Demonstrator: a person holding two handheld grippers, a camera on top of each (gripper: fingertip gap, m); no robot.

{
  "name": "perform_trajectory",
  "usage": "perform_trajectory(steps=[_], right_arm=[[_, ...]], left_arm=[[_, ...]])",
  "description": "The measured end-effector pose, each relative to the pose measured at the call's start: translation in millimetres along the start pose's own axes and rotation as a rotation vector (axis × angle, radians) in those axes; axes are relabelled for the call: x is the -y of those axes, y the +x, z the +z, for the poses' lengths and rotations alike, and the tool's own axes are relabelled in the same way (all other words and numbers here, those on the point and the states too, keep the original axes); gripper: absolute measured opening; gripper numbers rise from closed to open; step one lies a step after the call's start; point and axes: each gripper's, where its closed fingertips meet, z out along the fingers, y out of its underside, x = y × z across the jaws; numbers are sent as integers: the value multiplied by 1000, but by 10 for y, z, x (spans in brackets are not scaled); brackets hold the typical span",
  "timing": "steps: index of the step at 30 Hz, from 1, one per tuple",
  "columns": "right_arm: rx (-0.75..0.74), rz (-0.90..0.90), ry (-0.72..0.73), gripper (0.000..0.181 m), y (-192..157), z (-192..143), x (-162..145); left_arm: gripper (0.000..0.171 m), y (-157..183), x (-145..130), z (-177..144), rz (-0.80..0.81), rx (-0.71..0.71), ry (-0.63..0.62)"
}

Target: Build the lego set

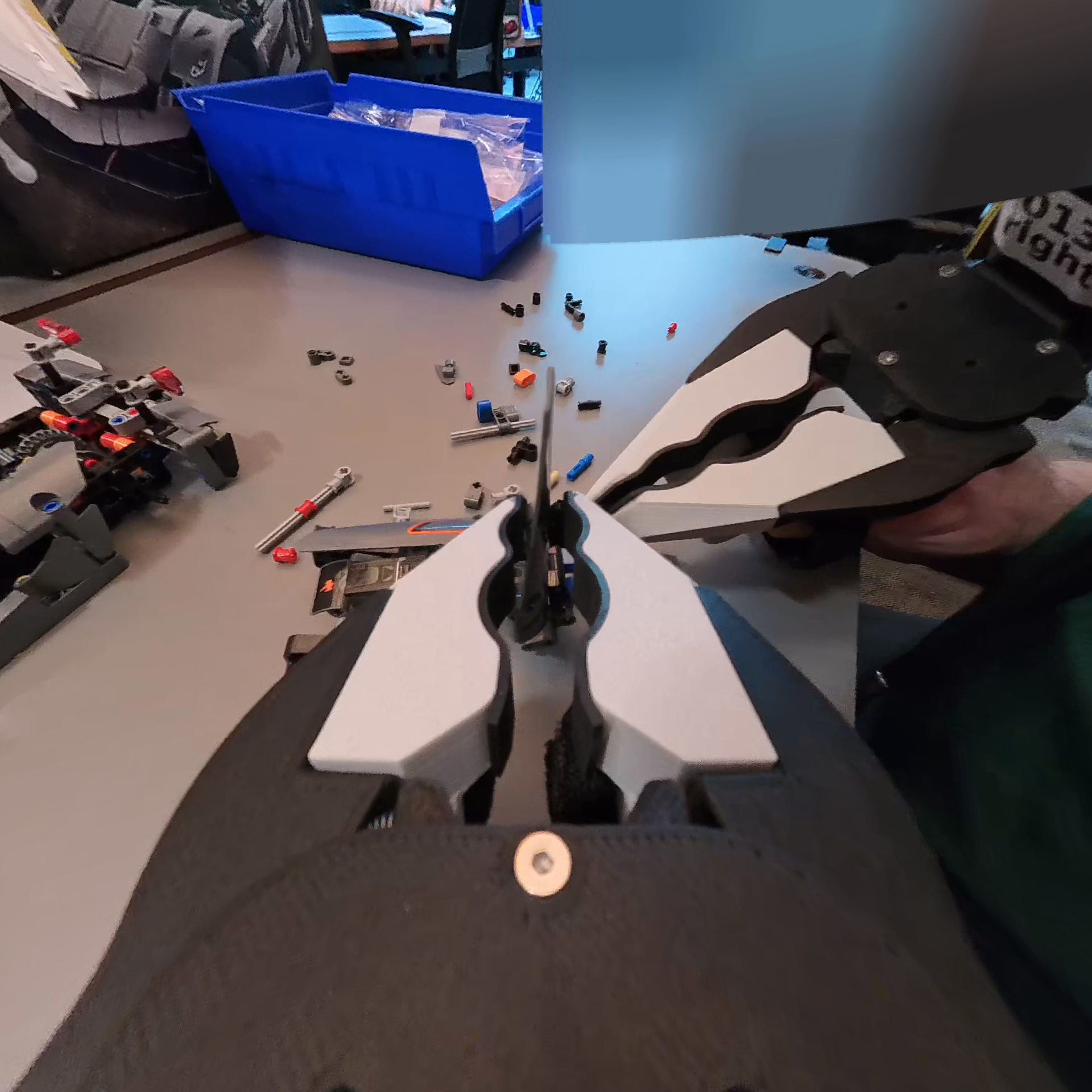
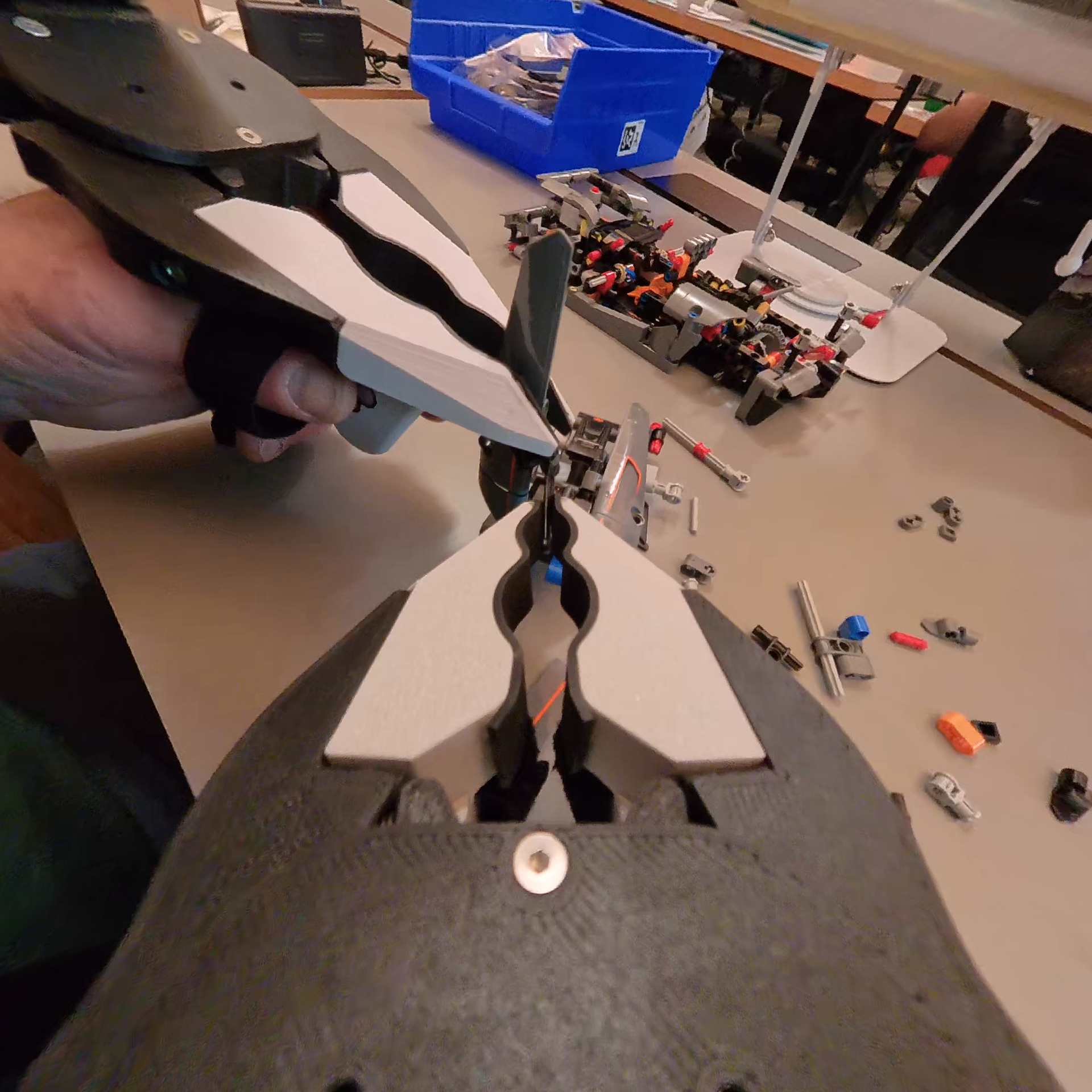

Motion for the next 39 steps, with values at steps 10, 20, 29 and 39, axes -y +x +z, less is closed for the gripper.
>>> perform_trajectory(steps=[10, 20, 29, 39], right_arm=[[29, -86, 38, 0, -53, -17, 35], [41, -101, 53, 0, -63, -21, 51], [40, -119, 57, 0, -64, -15, 54], [64, -156, 67, 0, -83, -22, 56]], left_arm=[[9, 3, -15, -57, -87, -87, 21], [15, -14, -43, -67, -99, -120, -12], [15, -13, -46, -65, -92, -145, -38], [10, 28, -50, -75, -26, -210, -90]])
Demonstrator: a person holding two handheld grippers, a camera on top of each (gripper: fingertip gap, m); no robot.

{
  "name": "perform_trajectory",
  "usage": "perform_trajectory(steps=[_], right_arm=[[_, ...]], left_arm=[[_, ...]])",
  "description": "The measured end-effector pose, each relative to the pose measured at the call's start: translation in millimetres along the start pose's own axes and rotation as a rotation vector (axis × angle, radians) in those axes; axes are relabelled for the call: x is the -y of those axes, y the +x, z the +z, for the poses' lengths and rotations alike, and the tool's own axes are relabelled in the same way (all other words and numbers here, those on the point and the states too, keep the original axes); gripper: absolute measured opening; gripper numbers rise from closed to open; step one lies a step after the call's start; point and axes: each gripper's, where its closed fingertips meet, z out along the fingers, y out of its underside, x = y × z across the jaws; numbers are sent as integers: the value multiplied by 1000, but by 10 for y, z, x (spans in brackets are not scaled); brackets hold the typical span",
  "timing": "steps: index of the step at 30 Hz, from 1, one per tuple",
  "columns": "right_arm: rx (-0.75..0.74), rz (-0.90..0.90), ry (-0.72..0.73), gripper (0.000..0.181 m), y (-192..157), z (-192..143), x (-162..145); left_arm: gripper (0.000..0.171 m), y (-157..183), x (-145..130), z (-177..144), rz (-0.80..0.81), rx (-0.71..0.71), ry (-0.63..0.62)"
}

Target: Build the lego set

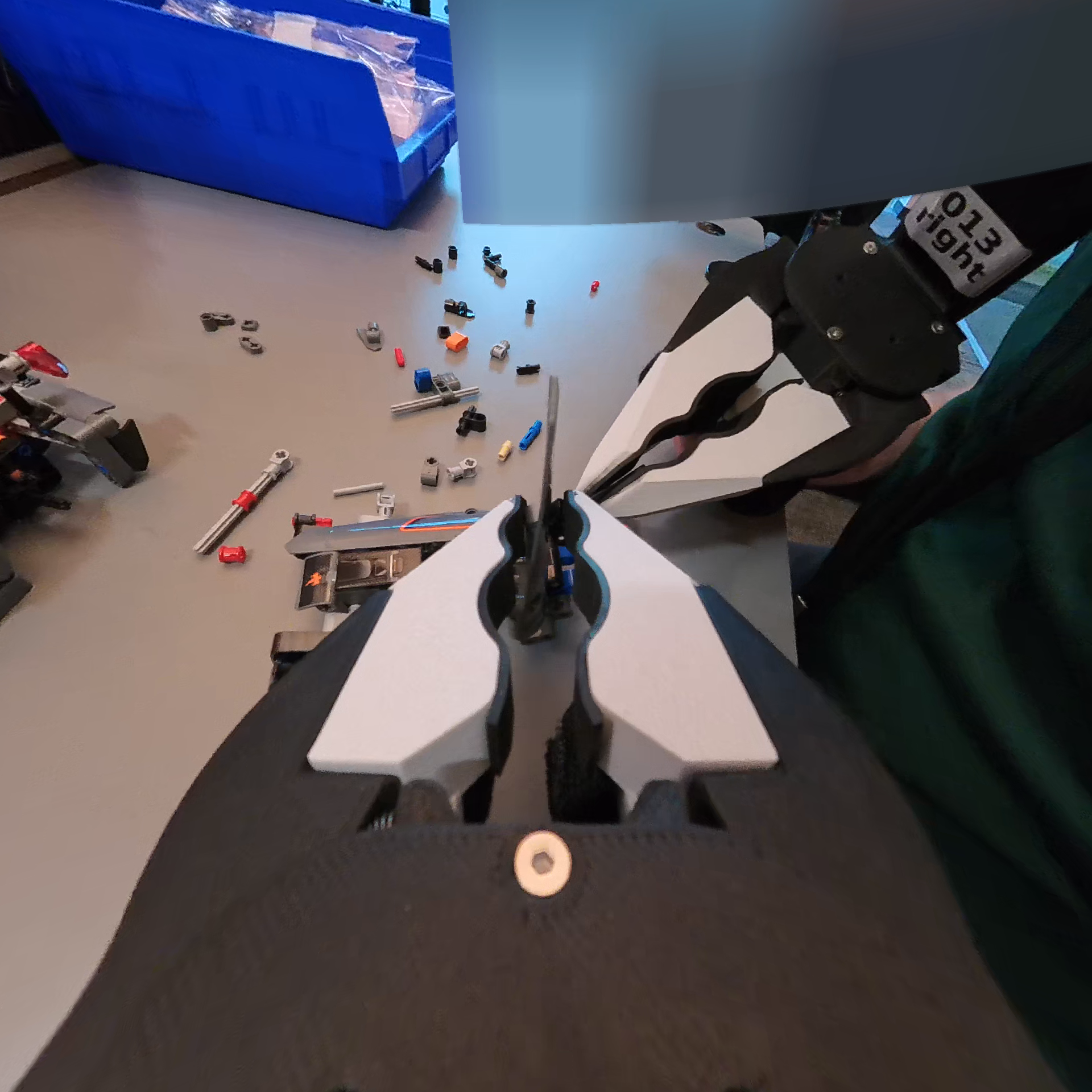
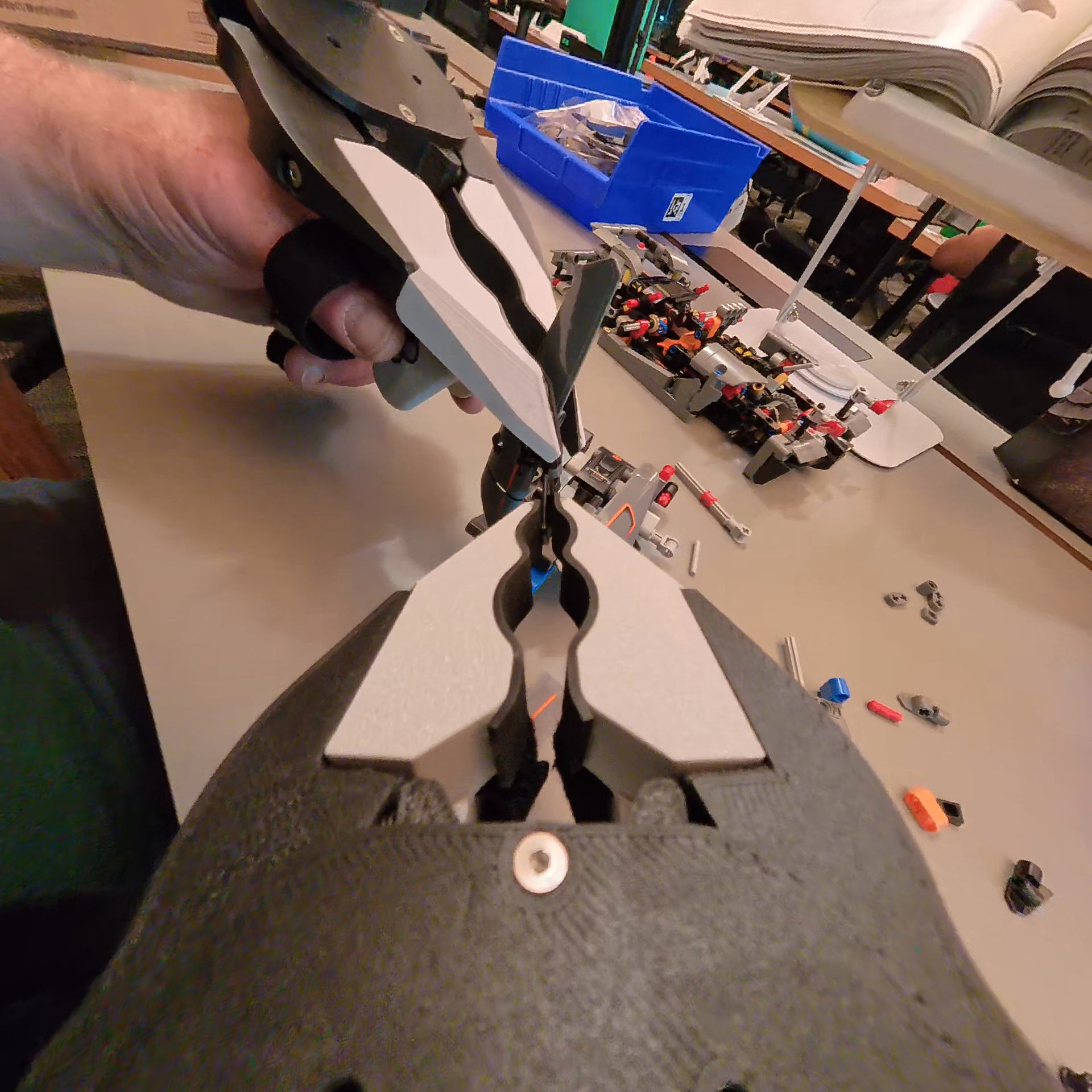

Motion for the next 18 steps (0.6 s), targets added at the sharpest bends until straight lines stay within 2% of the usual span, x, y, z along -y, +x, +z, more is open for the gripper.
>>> perform_trajectory(steps=[18], right_arm=[[38, -40, 19, 0, 16, 6, 2]], left_arm=[[10, 14, -6, 18, 11, -161, -80]])
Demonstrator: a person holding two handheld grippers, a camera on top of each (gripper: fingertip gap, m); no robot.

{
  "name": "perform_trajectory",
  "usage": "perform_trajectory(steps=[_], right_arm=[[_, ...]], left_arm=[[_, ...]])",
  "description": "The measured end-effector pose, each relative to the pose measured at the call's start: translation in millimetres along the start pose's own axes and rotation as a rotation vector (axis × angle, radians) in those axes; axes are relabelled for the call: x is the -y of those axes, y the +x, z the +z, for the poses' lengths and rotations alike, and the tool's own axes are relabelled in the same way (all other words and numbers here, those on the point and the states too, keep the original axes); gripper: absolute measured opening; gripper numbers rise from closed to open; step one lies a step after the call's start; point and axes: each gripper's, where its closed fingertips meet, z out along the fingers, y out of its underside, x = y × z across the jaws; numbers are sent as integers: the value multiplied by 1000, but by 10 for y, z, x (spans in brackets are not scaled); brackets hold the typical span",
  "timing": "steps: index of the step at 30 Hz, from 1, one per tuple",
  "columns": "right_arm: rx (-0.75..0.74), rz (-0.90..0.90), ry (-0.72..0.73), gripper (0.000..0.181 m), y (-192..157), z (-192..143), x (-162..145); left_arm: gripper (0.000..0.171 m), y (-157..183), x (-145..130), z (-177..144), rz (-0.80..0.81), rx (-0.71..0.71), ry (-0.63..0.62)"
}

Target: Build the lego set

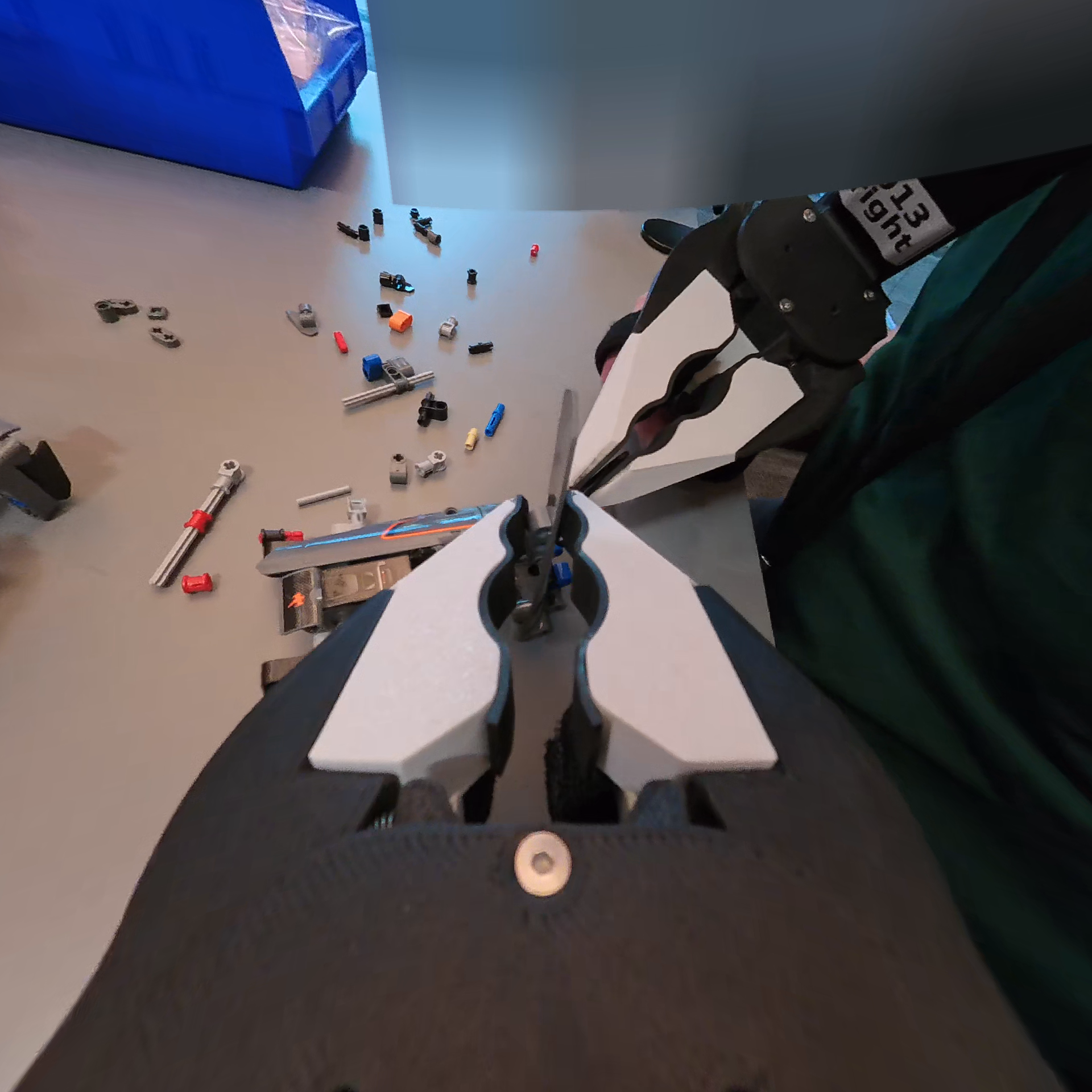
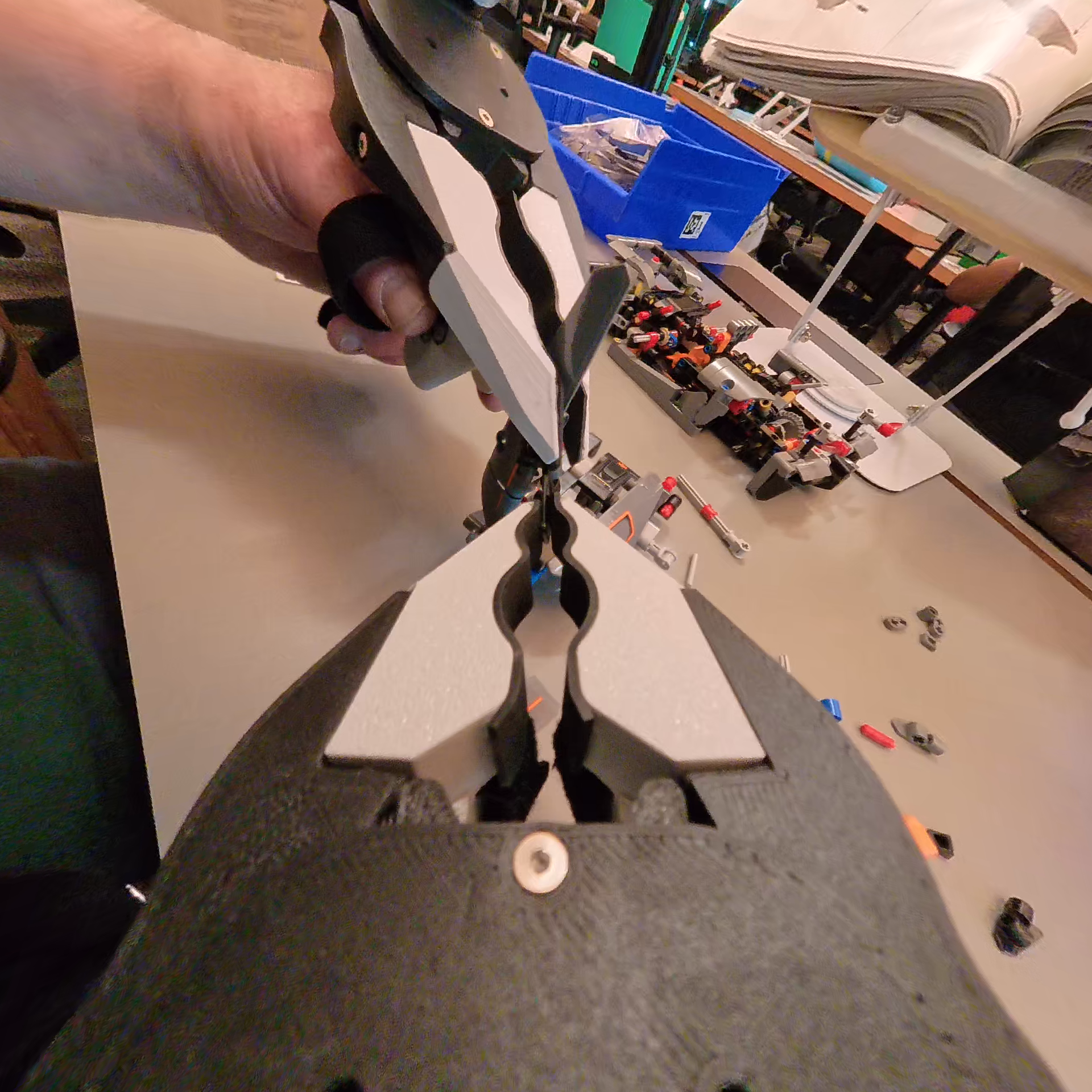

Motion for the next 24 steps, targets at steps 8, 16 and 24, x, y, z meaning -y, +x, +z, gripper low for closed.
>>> perform_trajectory(steps=[8, 16, 24], right_arm=[[21, -5, 12, 0, -17, 6, 14], [23, -6, 22, 0, -25, -3, 27], [18, -18, 25, 0, -33, -5, 33]], left_arm=[[25, -23, -21, 5, 48, 64, -66], [38, 17, -70, -128, 92, 228, -68], [29, -12, -72, -105, 207, 298, -136]])
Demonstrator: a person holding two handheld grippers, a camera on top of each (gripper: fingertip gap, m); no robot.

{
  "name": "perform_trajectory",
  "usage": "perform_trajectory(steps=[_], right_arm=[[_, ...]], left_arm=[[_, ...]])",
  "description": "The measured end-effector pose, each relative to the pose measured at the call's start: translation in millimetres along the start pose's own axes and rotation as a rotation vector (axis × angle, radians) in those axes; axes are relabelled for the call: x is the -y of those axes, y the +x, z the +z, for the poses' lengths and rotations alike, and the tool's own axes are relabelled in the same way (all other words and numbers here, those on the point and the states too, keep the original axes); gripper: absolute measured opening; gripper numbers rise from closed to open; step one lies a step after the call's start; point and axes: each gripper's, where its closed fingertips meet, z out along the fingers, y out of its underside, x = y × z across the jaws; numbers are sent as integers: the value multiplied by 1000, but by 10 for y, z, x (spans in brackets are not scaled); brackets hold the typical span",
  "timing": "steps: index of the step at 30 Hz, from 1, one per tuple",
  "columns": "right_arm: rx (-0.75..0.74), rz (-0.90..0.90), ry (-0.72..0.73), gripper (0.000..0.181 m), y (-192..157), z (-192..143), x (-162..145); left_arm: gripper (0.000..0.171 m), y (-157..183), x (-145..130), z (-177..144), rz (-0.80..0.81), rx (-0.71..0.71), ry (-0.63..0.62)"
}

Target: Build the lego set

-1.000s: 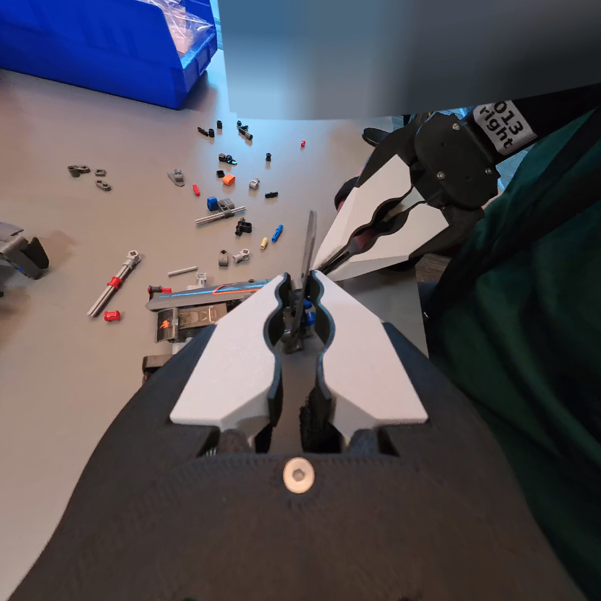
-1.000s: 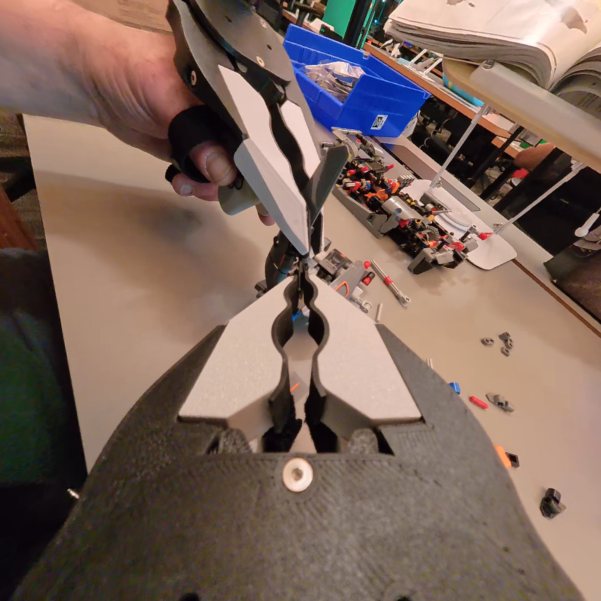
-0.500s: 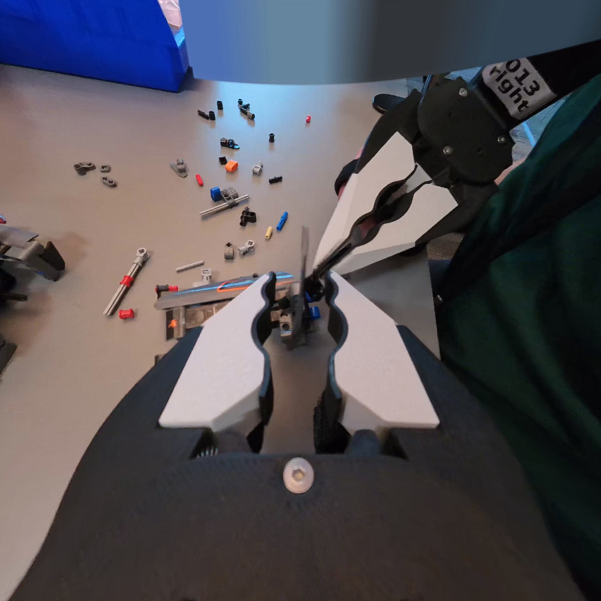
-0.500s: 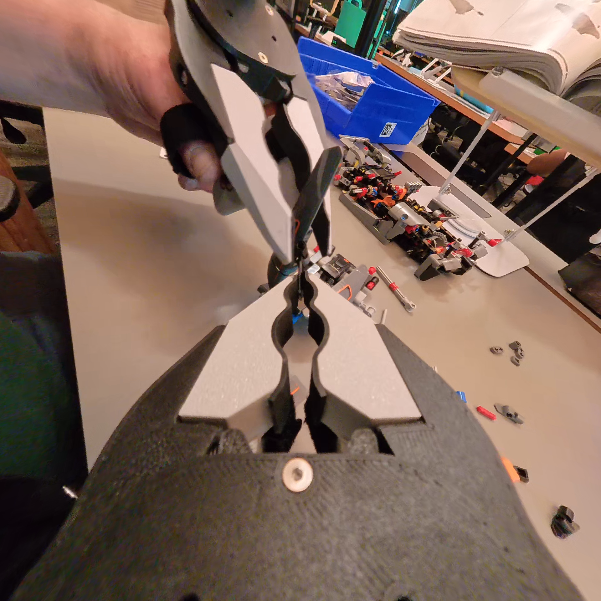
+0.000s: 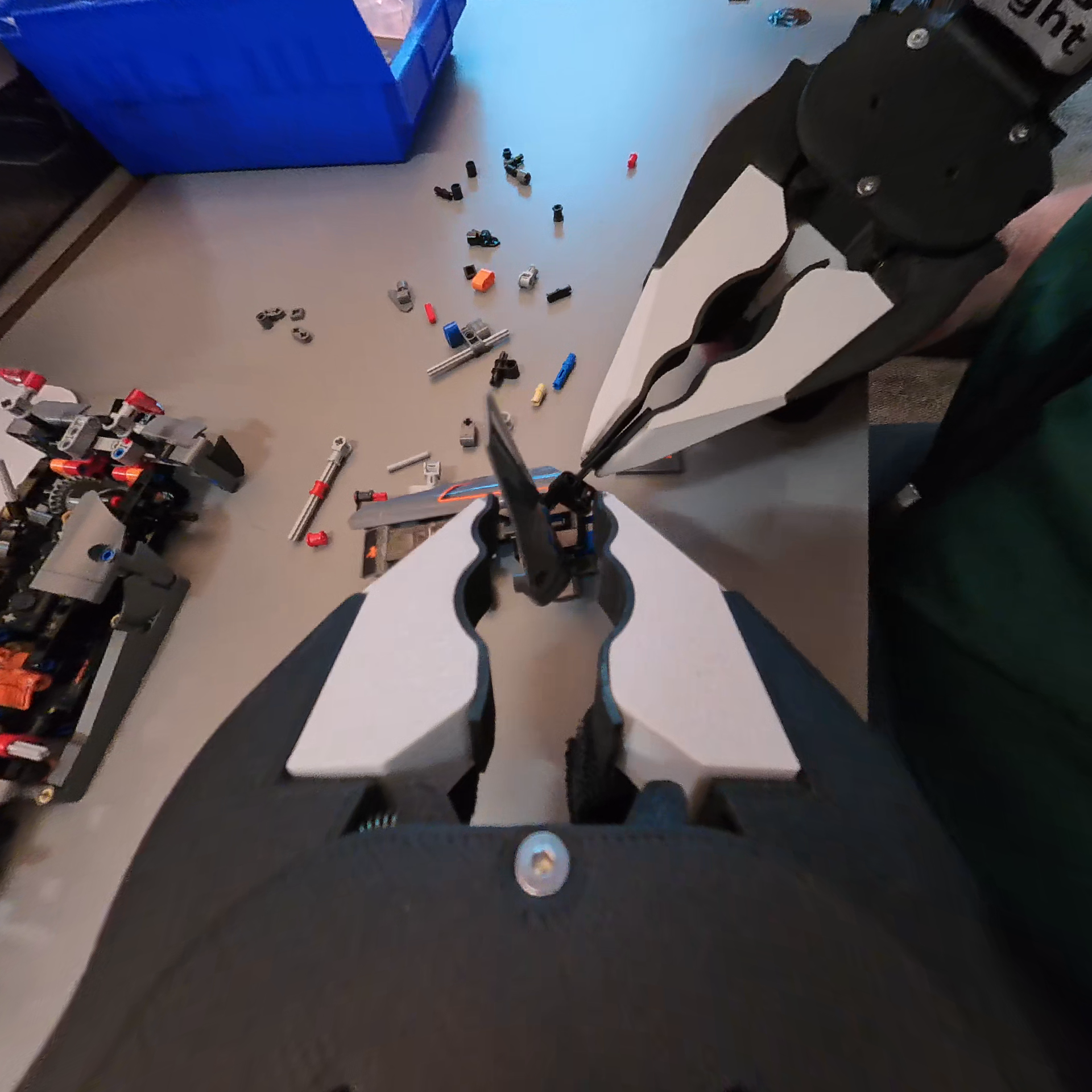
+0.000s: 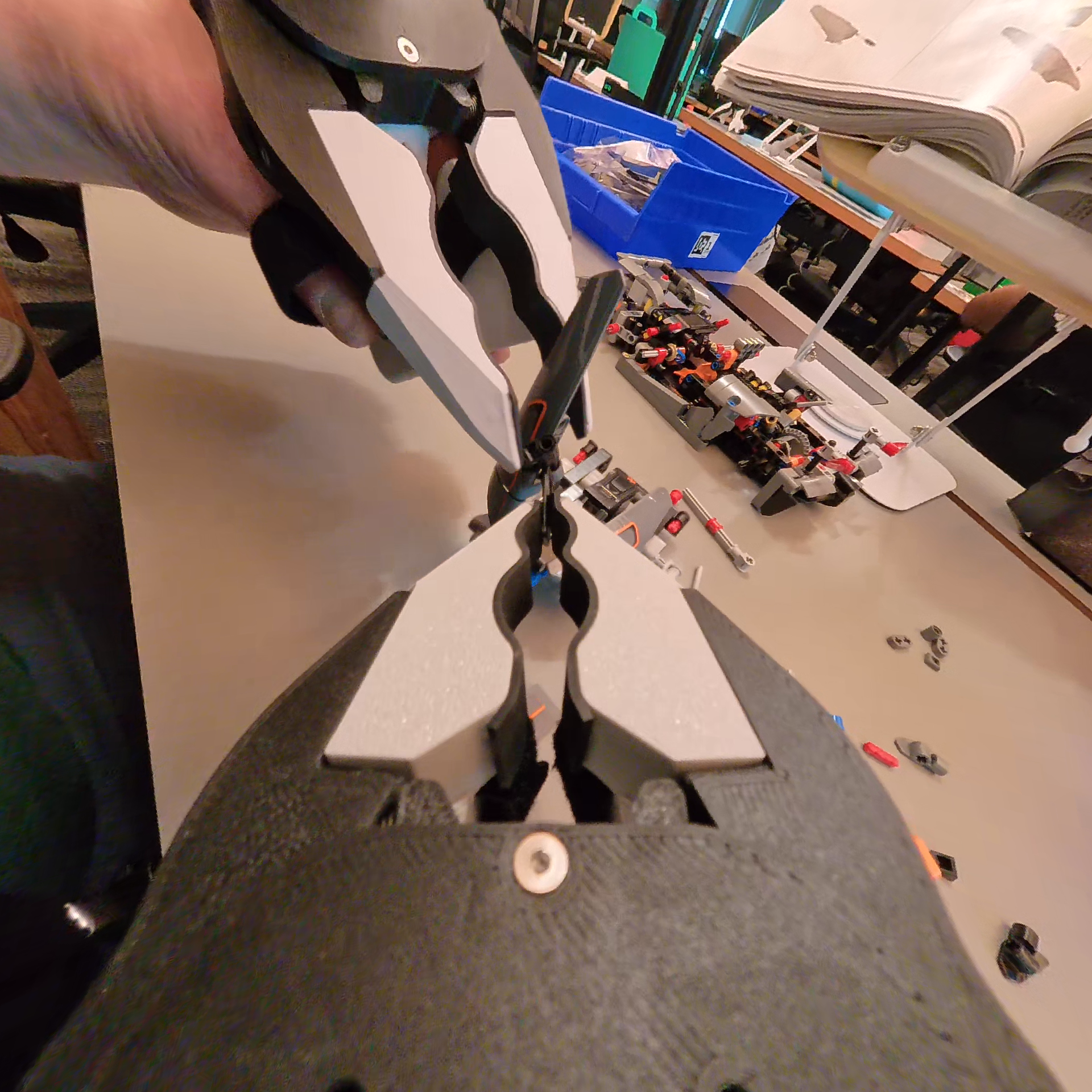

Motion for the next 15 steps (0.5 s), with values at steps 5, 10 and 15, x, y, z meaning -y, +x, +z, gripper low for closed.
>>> perform_trajectory(steps=[5, 10, 15], right_arm=[[-3, 5, 1, 0, 9, 0, 2], [1, 3, 2, 0, 1, 4, 5], [6, 11, 8, 0, 4, -1, 10]], left_arm=[[26, 13, 15, 22, 27, -4, -11], [27, 10, 3, 12, 20, 20, -9], [31, 8, -23, 14, 32, 72, -28]])
